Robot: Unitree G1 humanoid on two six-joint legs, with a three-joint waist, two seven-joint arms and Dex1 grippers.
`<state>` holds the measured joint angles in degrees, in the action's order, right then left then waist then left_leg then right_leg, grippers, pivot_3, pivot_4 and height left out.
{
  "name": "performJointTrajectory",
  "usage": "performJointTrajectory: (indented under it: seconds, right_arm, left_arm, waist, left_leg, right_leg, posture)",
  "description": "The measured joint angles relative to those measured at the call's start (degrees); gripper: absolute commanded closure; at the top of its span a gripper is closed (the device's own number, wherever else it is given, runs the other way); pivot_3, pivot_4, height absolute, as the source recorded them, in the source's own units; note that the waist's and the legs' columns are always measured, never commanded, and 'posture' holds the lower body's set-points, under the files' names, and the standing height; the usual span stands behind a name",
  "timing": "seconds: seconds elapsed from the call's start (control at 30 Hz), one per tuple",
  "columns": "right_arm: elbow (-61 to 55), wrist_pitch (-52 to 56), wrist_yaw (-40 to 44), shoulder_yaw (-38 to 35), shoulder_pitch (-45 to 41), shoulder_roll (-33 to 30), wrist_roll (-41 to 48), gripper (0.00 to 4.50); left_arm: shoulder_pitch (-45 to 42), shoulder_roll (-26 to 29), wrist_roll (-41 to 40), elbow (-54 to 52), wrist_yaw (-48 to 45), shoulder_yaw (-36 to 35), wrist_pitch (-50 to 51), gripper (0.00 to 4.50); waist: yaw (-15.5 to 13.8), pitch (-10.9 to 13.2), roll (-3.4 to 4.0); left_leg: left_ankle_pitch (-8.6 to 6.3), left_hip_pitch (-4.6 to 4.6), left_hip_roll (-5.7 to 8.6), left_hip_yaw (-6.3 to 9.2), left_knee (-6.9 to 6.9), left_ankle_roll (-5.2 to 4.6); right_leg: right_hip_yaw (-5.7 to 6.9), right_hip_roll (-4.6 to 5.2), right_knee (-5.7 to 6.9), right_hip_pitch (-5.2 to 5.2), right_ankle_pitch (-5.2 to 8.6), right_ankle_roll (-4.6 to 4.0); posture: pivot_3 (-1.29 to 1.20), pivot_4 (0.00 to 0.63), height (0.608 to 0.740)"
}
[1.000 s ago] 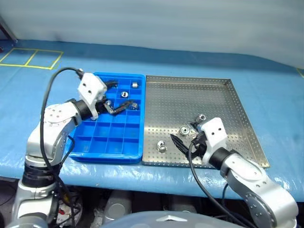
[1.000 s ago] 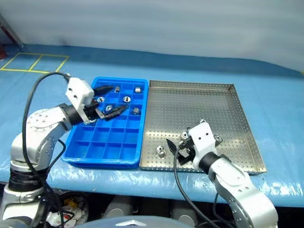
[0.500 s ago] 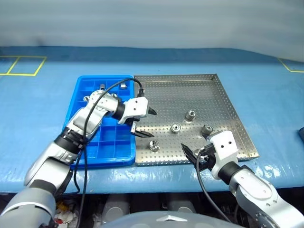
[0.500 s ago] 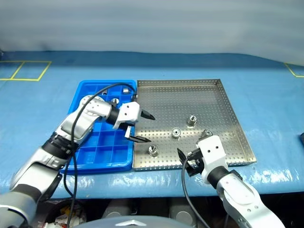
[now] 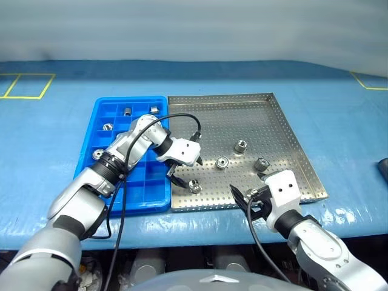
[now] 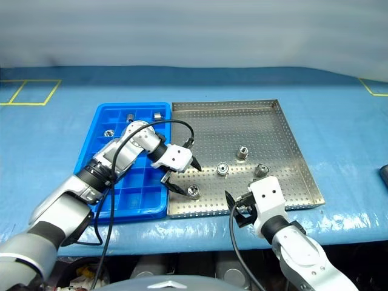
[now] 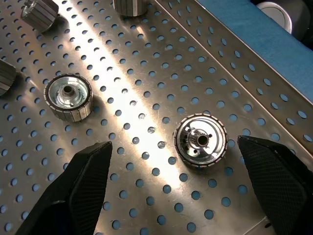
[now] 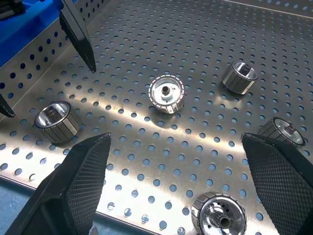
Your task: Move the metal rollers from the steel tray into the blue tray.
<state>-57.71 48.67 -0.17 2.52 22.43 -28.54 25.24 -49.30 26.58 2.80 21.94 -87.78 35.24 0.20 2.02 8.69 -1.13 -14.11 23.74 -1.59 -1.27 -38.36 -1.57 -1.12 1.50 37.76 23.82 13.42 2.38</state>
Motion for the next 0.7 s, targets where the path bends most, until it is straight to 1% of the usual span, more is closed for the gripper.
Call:
performJointTrajectory:
  seconds: [0.37,0.47,0.53,0.6,0.7]
  right_arm:
    - [0.0,0.0,-0.7,1.0,-0.5,1.2,-0.8,0.00]
    - [0.0,0.1,-0.8,1.0,-0.5,1.3,-1.2,0.00]
    - [0.0,0.0,-0.9,1.0,-0.4,1.5,-1.4,0.00]
    - [0.0,0.0,-1.0,1.0,-0.1,1.6,-1.6,0.00]
    - [0.0,-0.1,-1.0,1.0,0.3,1.8,-1.7,0.00]
  left_arm:
    - [-1.0,-5.0,7.7,4.7,0.2,4.2,-5.4,0.03]
    - [-1.0,-5.8,8.6,4.9,-0.2,4.8,-5.9,0.03]
    - [-1.0,-6.1,9.1,4.9,-0.8,5.4,-5.9,0.41]
    - [-0.9,-6.0,10.2,4.9,-1.1,6.0,-5.8,0.92]
    - [-0.9,-5.8,10.6,4.7,-1.3,6.0,-5.8,1.97]
  waist:
    - [0.1,0.0,-0.01]
    - [0.1,0.0,-0.01]
    - [0.1,0.0,-0.01]
    - [0.1,0.0,-0.01]
    - [0.2,0.0,-0.01]
  left_leg:
    - [-0.01,0.00,0.01,-0.01,-0.07,-0.01]
    - [-0.01,0.01,0.00,-0.01,-0.07,-0.01]
    - [-0.01,0.01,0.00,-0.02,-0.07,-0.02]
    - [-0.01,0.01,0.00,-0.01,-0.08,-0.02]
    - [-0.01,0.00,-0.02,-0.02,-0.08,-0.02]
  right_leg:
    - [-0.04,-0.02,0.03,-0.01,-0.02,0.03]
    - [-0.04,-0.02,0.03,0.00,-0.02,0.03]
    - [-0.04,-0.02,0.03,-0.01,-0.02,0.03]
    - [-0.04,-0.02,0.04,-0.01,-0.02,0.03]
    - [-0.05,-0.02,0.04,-0.01,-0.02,0.03]
  posture:
    - [-0.11,0.150,0.740]
    - [-0.11,0.150,0.740]
    - [-0.11,0.150,0.740]
    - [-0.11,0.150,0.740]
    - [-0.11,0.150,0.740]
